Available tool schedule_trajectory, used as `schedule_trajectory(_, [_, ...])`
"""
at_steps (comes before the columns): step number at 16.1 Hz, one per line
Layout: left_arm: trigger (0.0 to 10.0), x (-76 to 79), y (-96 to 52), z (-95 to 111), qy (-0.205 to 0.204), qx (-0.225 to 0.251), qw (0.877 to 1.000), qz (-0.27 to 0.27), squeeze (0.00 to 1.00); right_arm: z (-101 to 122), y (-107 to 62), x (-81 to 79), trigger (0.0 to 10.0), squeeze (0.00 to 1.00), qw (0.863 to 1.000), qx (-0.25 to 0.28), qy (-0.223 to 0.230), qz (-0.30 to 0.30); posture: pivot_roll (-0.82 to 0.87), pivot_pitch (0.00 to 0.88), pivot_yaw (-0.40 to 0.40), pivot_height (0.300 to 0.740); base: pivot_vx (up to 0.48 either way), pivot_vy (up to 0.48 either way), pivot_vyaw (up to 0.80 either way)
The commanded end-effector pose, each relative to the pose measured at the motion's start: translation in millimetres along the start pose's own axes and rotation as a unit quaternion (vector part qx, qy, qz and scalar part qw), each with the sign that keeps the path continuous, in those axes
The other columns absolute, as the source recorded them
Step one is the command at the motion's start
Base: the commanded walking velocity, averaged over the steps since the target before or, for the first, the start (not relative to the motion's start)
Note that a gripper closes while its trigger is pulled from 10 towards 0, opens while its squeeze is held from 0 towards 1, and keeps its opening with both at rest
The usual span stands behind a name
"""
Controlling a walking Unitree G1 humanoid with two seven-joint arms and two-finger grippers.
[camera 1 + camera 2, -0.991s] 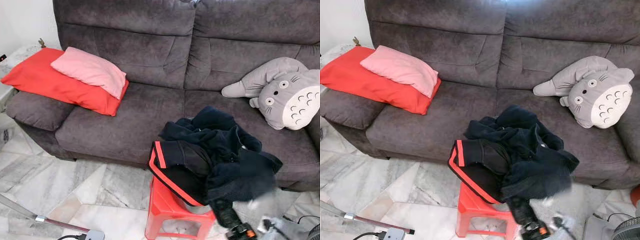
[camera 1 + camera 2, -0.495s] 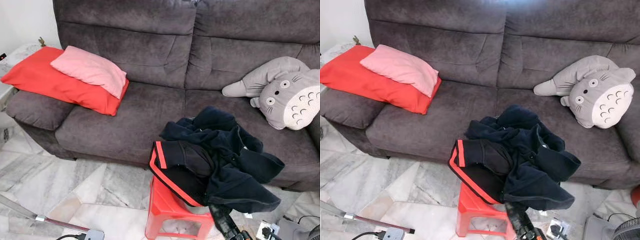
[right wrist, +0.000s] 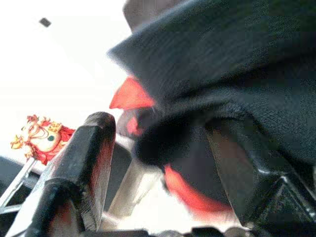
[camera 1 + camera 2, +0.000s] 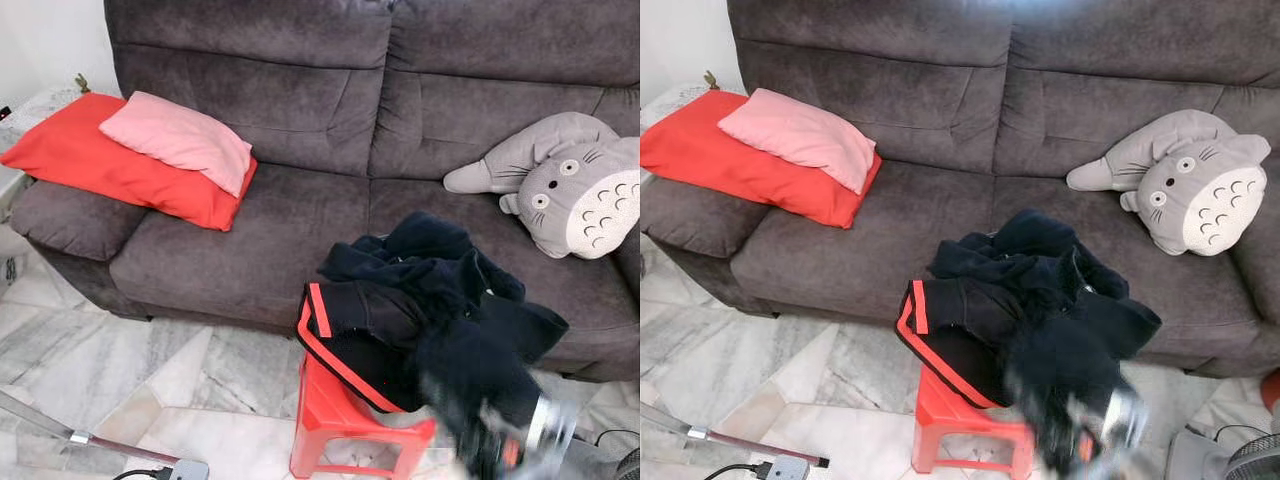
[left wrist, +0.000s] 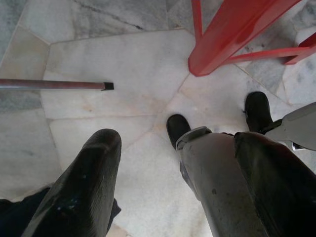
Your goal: Hang hanger
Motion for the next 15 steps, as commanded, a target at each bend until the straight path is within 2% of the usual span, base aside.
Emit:
schedule_trajectory(1, [10.0,0.1,-3.5,-15.6,0.012,-0.027,1.000,-0.003,0.00,11.6,5.7,-7.4,10.0,0.00,1.000,0.009,-0.022,0.005,-0.11,0.149,0.007,0.740,0.000,0.000,0.00])
schedule_trajectory(2, [10.0,-0.1,-3.6,-15.7,0.012,-0.027,1.000,-0.003,0.00,18.0,11.4,-10.8,10.0,0.00,0.999,0.016,-0.030,0.011,-0.11,0.149,0.007,0.740,0.000,0.000,0.00])
schedule_trajectory(3, [10.0,-0.3,-3.6,-15.9,0.012,-0.028,1.000,-0.002,0.00,27.8,26.0,-28.0,10.0,0.00,0.997,0.019,-0.056,0.043,-0.11,0.148,0.006,0.740,0.000,0.000,0.00])
schedule_trajectory(4, [10.0,-0.1,-3.8,-17.2,0.011,-0.031,0.999,-0.002,0.00,27.3,36.7,-44.6,10.0,0.00,0.994,0.006,-0.087,0.070,-0.11,0.149,0.006,0.740,0.000,0.000,0.00])
schedule_trajectory(5, [10.0,0.1,-4.0,-18.3,0.011,-0.033,0.999,-0.003,0.00,23.3,39.9,-47.9,10.0,0.00,0.993,-0.006,-0.094,0.074,-0.12,0.149,0.006,0.740,0.000,0.000,0.00])
schedule_trajectory(7, [10.0,2.3,-4.4,-21.3,0.011,-0.039,0.999,-0.006,0.00,-10.9,39.9,-48.6,10.0,0.00,0.981,-0.103,-0.140,0.085,-0.12,0.151,0.004,0.740,0.000,0.000,0.00])
schedule_trajectory(8, [10.0,3.0,-4.6,-22.4,0.011,-0.041,0.999,-0.006,0.00,-19.2,40.9,-50.2,10.0,0.00,0.974,-0.129,-0.158,0.096,-0.12,0.151,0.003,0.740,0.000,0.000,0.00])
schedule_trajectory(10, [10.0,4.1,-4.4,-22.2,0.011,-0.040,0.999,-0.007,0.00,1.0,52.1,-63.0,10.0,0.00,0.973,-0.099,-0.169,0.122,-0.12,0.149,0.000,0.740,0.000,0.000,0.00])
schedule_trajectory(11, [10.0,4.6,-4.3,-21.8,0.010,-0.039,0.999,-0.007,0.00,15.6,56.3,-60.9,10.0,0.00,0.977,-0.067,-0.176,0.104,-0.12,0.147,-0.006,0.740,0.000,0.000,0.00])
schedule_trajectory(12, [10.0,4.6,-4.2,-21.7,0.008,-0.038,0.999,-0.004,0.00,47.1,56.3,-41.3,10.0,0.00,0.970,0.013,-0.242,0.005,-0.12,0.147,-0.006,0.740,0.000,0.000,0.00])
schedule_trajectory(13, [10.0,4.9,-4.1,-21.6,0.009,-0.039,0.999,-0.005,0.00,63.3,50.6,-16.3,10.0,0.00,0.962,0.041,-0.255,-0.094,-0.13,0.152,-0.005,0.740,0.000,0.000,0.00])
schedule_trajectory(14, [10.0,5.4,-4.0,-21.5,0.010,-0.039,0.999,-0.006,0.00,78.2,39.8,-0.3,10.0,0.00,0.923,0.047,-0.341,-0.173,-0.14,0.155,-0.002,0.740,0.000,0.000,0.00])
schedule_trajectory(15, [10.0,7.0,-4.0,-22.4,0.015,-0.042,0.999,-0.011,0.00,89.7,18.8,9.0,10.0,0.00,0.828,0.016,-0.505,-0.244,-0.16,0.159,-0.002,0.740,0.000,0.000,0.00])
Point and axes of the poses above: a point about 5 cm out from each wrist's last joint towards the gripper, its own y axis pointing out of the wrist towards the gripper, its own z axis along the axis of the wrist's last joint, x = y × z, the point moved 6 cm from there along y, pointing out of the wrist towards the gripper, and after that the axes turned 2 degrees about y, right-handed, at the moved point
